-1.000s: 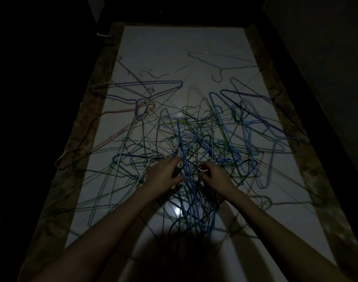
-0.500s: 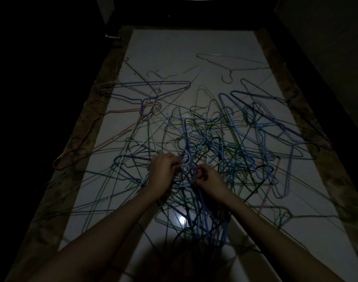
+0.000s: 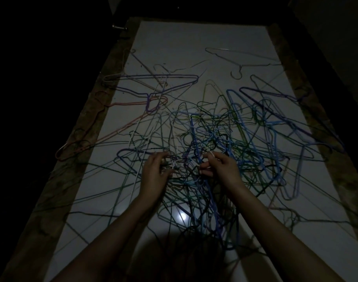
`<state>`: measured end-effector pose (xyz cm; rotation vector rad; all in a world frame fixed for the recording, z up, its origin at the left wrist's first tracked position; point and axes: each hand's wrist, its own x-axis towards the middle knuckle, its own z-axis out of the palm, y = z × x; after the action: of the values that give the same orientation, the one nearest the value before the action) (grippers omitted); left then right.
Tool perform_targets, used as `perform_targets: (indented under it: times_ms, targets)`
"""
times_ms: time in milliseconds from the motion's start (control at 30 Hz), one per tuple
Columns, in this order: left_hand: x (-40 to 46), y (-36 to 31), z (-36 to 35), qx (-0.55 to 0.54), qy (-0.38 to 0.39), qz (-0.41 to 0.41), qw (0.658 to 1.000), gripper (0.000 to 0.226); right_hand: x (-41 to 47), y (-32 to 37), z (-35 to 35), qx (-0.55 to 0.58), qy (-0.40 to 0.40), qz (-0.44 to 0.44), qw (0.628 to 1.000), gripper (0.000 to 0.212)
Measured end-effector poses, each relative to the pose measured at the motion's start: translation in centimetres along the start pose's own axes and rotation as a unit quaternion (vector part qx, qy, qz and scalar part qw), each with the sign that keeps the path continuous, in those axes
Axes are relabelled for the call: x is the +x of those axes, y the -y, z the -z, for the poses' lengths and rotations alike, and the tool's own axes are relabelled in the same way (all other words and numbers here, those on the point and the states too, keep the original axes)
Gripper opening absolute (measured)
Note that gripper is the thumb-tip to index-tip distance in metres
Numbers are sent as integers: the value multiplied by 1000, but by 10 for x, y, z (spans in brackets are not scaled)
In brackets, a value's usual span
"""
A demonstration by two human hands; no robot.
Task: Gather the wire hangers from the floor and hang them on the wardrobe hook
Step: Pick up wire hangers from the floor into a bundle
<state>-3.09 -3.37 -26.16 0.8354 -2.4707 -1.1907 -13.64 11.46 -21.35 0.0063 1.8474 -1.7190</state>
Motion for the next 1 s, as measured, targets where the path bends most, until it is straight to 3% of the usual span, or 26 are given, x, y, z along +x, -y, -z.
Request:
perform_targets:
  times_ms: [367,433,533,633,733,900,1000]
  targets:
    - [0,-9,6,158,10,-51,986,25,-6,26,8,-21,-6,12,1000,23]
    - [-3,-14,6,131,1,-44,990,19,-7,30,9,-23,-6,23,999,24]
    - [-4,-22,10,-25,6,25,999,17,-11,37,8,-12,-1,37,999,22]
    - [-3,-32,16,-138,50,93,985,25,-13,44,6,-12,20,56,998,20]
    - [-3,-36,18,-156,50,108,981,28,-15,41,0,4,61,58,996,18]
    - [1,-46,21,-128,52,82,987,26,-21,32,-17,-76,123,97,985,22]
    - [3,-50,25,-69,58,47,995,30,-18,31,-22,-28,103,97,990,19]
